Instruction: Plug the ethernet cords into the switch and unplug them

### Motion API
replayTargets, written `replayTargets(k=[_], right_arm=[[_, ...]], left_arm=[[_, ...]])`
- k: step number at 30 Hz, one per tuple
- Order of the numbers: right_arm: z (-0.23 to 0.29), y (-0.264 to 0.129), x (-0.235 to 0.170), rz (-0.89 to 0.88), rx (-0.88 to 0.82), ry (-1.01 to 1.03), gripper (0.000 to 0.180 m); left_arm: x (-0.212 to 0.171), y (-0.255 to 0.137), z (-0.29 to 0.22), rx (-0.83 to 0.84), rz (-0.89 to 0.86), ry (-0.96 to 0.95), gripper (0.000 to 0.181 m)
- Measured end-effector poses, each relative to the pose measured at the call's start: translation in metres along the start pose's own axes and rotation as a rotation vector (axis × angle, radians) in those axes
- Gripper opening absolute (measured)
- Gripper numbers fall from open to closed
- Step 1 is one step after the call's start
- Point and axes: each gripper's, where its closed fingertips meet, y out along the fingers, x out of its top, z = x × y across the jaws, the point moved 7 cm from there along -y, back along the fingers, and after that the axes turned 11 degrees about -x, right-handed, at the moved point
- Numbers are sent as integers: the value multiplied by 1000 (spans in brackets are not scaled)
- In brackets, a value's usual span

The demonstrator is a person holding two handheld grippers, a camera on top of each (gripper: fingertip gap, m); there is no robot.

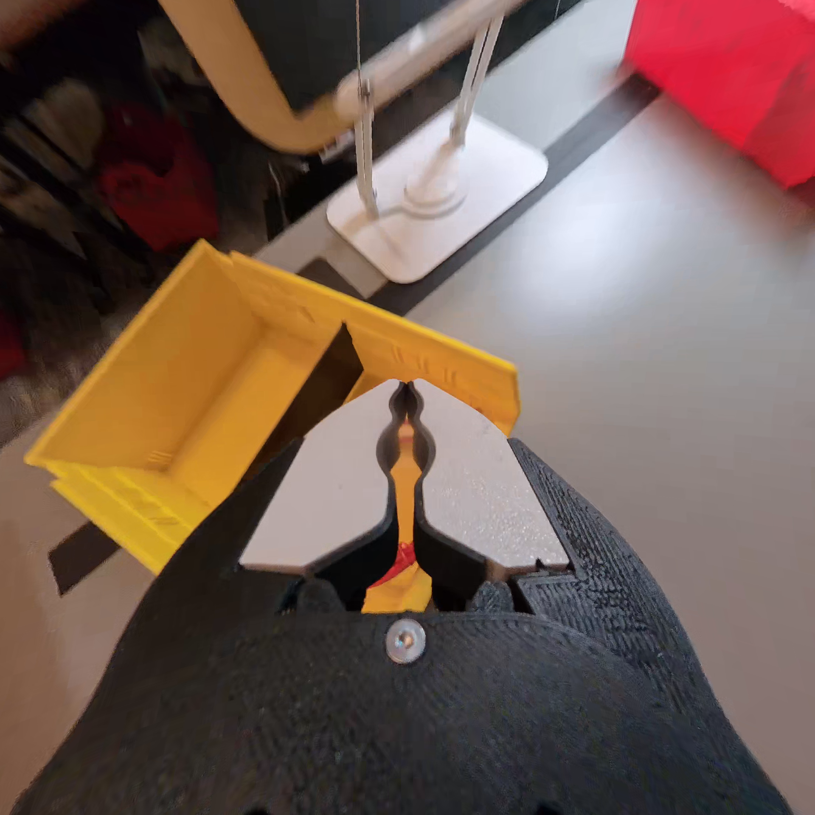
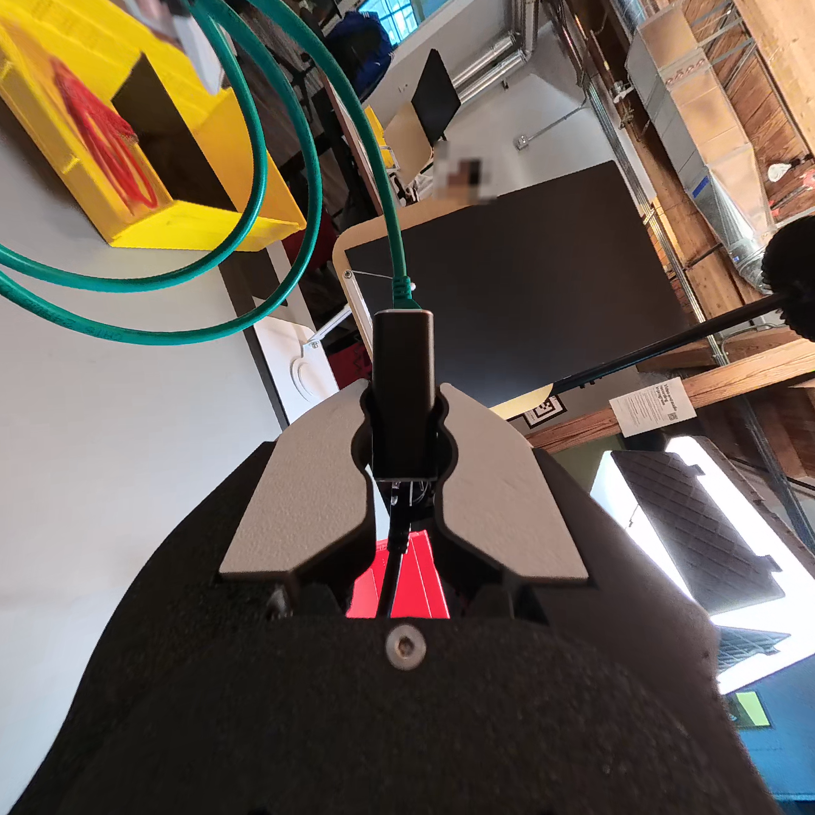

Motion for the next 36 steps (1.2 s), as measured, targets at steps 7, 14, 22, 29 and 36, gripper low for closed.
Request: replayTargets(k=[7, 14, 22, 29, 36], right_arm=[[2, -1, 4, -2, 5, -5, 24], [1, -1, 2, 2, 8, 0, 24], [11, 6, -2, 22, 36, -3, 24], [14, 8, -4, 31, 54, -3, 24], [13, 9, -7, 36, 58, -1, 24]], left_arm=[[6, -29, -33, 34, -40, 138, 1], [-41, -13, -34, 64, 43, 191, 34], [-97, 16, -29, 93, 263, 331, 52], [-100, 26, -12, 23, 456, 363, 34], [-96, 32, -1, -63, 610, 384, 28]])
